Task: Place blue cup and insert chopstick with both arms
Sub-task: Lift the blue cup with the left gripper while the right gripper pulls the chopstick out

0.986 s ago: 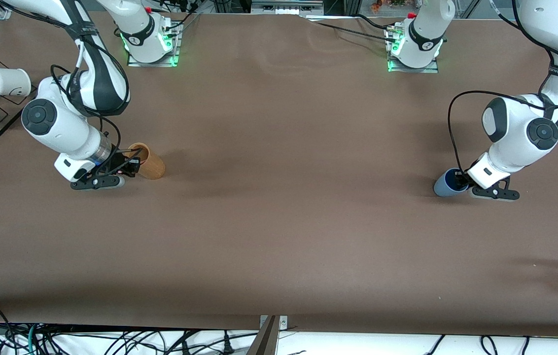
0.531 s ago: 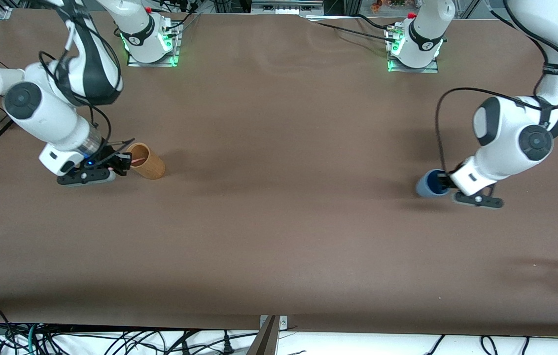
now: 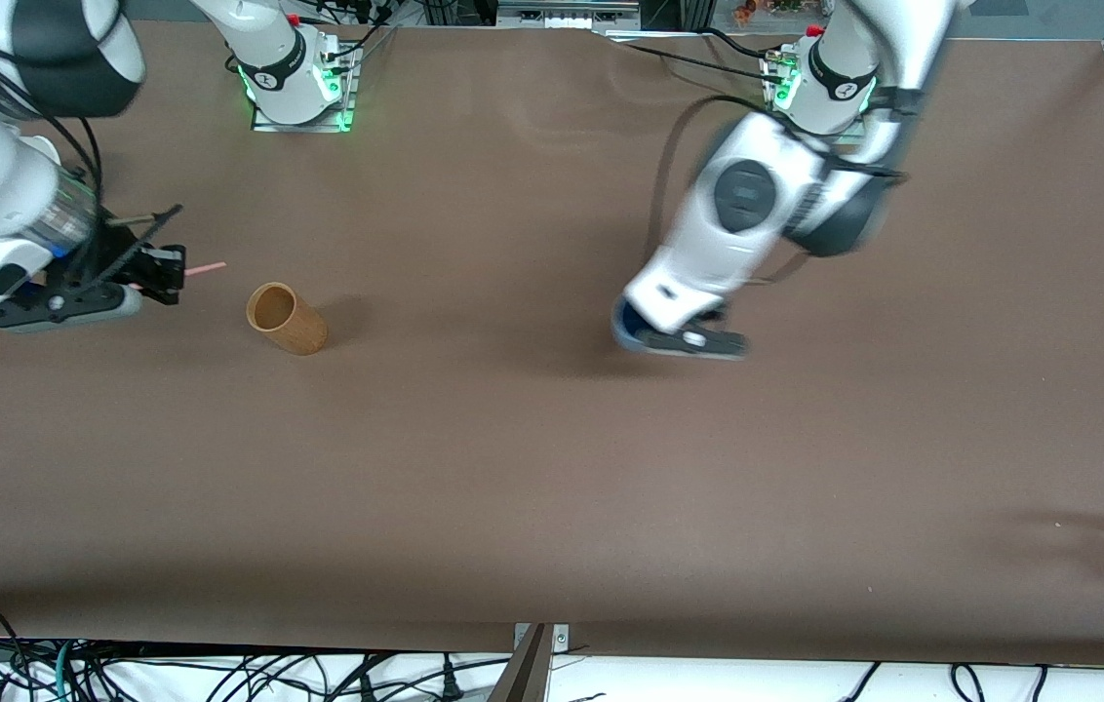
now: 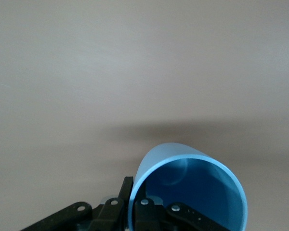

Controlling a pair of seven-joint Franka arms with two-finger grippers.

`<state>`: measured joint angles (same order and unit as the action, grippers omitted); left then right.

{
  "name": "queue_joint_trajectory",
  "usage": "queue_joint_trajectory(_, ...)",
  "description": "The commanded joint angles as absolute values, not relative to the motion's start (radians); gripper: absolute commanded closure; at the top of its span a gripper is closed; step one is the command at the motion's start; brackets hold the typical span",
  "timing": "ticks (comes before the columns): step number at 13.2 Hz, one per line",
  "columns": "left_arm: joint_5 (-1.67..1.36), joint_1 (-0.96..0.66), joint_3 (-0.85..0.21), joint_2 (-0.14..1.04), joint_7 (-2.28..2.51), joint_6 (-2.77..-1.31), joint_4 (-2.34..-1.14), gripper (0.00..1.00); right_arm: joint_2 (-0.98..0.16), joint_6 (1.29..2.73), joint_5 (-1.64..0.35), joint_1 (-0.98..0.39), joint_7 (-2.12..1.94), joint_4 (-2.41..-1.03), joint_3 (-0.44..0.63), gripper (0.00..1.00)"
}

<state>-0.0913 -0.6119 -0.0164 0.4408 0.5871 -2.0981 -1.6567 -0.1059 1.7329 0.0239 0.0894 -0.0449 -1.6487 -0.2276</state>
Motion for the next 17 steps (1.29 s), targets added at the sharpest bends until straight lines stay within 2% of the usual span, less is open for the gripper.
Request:
queue_joint_trajectory(1, -0.137, -0.708, 0.008, 0.607, 0.717, -2.072, -1.475, 1.0, -0.192, 1.684, 0.043, 0.087, -0.055, -1.555, -0.232, 1.0)
queue_joint_trajectory(3, -0.135, -0.752, 0.009, 0.679, 0.787, -2.085, -1.428, 1.0, -0.201, 1.695, 0.043, 0.087, -0.051, -1.559, -0.233, 1.0)
queue_joint_trajectory(5, -0.137, -0.781, 0.009, 0.716, 0.828, -2.169, -1.424, 1.0, -0.206, 1.698, 0.043, 0.086, -0.043, -1.559, -0.248, 1.0)
queue_joint_trajectory(12, -0.129, -0.81, 0.009, 0.764, 0.908, -2.279, -1.431, 1.0, -0.238, 1.715, 0.048, 0.068, 0.047, -1.557, -0.285, 1.0)
queue_joint_trajectory(13, -0.129, -0.811, 0.009, 0.764, 0.908, -2.279, -1.431, 0.89, -0.238, 1.717, 0.046, 0.061, 0.055, -1.557, -0.285, 1.0)
queue_joint_trajectory(16, -0.129, -0.811, 0.009, 0.764, 0.907, -2.279, -1.431, 0.78, -0.248, 1.73, 0.046, 0.051, 0.094, -1.557, -0.285, 1.0)
queue_joint_trajectory(17, -0.127, -0.811, 0.009, 0.761, 0.905, -2.279, -1.431, 0.66, -0.255, 1.739, 0.045, 0.046, 0.094, -1.557, -0.285, 1.0)
